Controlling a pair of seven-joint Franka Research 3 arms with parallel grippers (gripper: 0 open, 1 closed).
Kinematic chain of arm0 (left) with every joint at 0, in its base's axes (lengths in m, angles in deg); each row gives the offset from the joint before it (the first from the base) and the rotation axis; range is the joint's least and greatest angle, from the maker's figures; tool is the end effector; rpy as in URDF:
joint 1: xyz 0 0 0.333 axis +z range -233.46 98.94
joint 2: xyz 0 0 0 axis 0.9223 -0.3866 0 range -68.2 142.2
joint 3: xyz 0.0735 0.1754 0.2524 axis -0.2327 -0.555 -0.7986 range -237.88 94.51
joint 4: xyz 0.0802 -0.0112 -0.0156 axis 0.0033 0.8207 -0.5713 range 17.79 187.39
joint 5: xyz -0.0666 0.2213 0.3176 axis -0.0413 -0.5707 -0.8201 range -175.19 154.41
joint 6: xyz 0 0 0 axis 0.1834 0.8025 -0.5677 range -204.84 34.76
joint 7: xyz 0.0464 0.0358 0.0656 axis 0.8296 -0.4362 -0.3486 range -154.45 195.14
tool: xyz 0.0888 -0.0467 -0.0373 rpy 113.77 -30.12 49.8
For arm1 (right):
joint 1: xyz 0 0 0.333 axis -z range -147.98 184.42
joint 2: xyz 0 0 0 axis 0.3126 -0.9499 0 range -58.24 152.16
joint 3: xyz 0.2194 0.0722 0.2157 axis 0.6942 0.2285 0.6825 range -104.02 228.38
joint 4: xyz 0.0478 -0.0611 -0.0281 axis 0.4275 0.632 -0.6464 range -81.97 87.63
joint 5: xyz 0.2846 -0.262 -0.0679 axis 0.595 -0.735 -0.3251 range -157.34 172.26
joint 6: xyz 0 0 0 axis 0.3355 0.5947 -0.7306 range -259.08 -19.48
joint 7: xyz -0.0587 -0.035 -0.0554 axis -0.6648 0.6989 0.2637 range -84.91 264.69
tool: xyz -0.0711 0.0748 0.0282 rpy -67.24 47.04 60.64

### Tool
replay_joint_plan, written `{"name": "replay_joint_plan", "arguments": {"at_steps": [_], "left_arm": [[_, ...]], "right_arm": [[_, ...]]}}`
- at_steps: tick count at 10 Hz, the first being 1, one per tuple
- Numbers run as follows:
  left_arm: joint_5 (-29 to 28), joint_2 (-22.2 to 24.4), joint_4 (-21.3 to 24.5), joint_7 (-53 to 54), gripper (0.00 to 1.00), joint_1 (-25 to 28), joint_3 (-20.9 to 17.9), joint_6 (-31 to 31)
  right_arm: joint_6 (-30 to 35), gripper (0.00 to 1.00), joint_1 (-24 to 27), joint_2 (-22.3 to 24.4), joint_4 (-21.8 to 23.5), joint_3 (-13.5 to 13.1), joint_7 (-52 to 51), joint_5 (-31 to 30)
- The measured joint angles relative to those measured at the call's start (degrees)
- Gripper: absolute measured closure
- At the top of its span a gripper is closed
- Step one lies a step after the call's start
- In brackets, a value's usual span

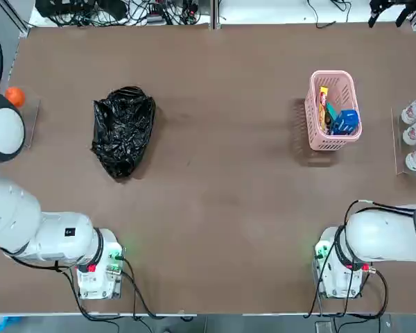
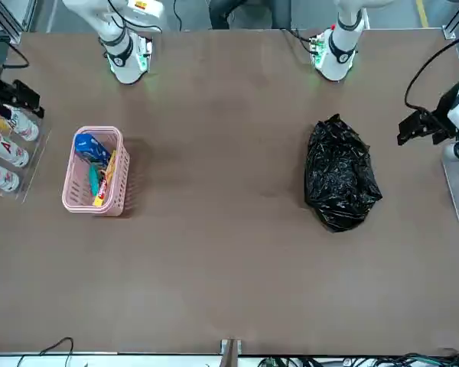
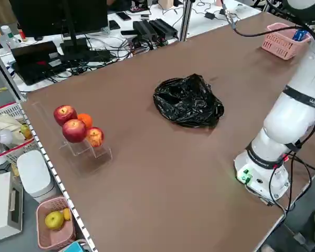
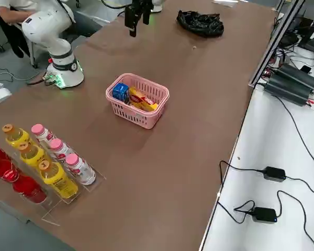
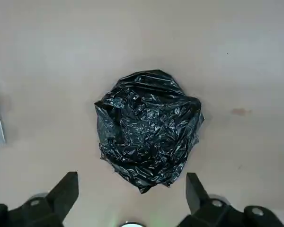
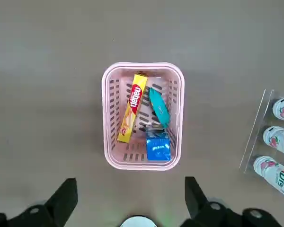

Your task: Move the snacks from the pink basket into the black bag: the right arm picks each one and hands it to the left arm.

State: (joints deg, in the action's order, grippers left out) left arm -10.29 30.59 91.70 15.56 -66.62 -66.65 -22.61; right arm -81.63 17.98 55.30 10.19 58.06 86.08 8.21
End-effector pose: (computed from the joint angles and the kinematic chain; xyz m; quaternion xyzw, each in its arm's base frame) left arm 0.5742 -0.0412 0.6269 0.9992 0.0034 -0.0390 0.0026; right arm 0.5013 -0.0353 0.6249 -0.9995 0.0001 0.0270 0.0135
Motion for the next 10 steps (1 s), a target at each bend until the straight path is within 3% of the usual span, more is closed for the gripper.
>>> {"name": "replay_joint_plan", "arguments": {"at_steps": [3,4,6,10], "left_arm": [[0.0,-0.31,0.41,-0.06,0.0,0.07,-0.05,-0.02],[0.0,-0.69,0.51,-0.07,0.0,0.09,-0.09,-0.02],[0.0,-1.7,0.52,-0.11,0.0,0.1,-0.1,-0.03],[0.0,-2.01,0.53,-0.89,0.0,0.09,-0.12,0.93]], "right_arm": [[-13.16,0.0,0.0,9.15,18.85,0.23,-0.01,-1.48],[-16.23,0.0,0.0,10.42,23.04,0.23,-0.01,-2.29],[-22.5,0.0,0.0,10.74,29.27,0.18,-0.01,-2.96],[-33.53,0.0,2.52,10.73,37.41,-0.37,-4.48,-3.2]]}}
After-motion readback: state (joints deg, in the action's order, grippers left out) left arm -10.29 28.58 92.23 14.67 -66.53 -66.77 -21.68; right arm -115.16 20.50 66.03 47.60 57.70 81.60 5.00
